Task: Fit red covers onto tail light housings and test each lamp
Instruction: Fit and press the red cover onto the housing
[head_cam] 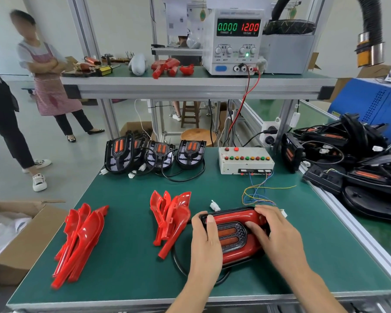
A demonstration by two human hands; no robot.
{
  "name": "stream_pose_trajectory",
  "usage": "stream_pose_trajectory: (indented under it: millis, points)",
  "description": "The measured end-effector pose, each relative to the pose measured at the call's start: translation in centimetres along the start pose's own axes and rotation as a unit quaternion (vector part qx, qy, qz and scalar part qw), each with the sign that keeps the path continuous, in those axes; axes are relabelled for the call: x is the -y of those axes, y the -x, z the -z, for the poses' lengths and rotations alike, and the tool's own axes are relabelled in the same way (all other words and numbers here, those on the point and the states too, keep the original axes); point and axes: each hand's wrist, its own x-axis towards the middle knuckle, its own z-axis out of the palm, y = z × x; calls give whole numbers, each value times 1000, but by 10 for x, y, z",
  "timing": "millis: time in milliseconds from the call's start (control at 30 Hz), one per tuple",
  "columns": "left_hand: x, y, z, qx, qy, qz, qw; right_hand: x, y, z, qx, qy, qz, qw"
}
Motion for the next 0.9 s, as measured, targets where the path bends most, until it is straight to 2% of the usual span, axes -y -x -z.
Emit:
stream_pose_trajectory:
  millis: [467, 900]
  points:
    - [3, 2, 1, -23, 10, 20, 999, 5, 2, -5, -12, -47, 13, 999]
    - [-1, 2, -3, -35, 10, 17, 999, 5, 6, -9, -9, -180, -46, 982]
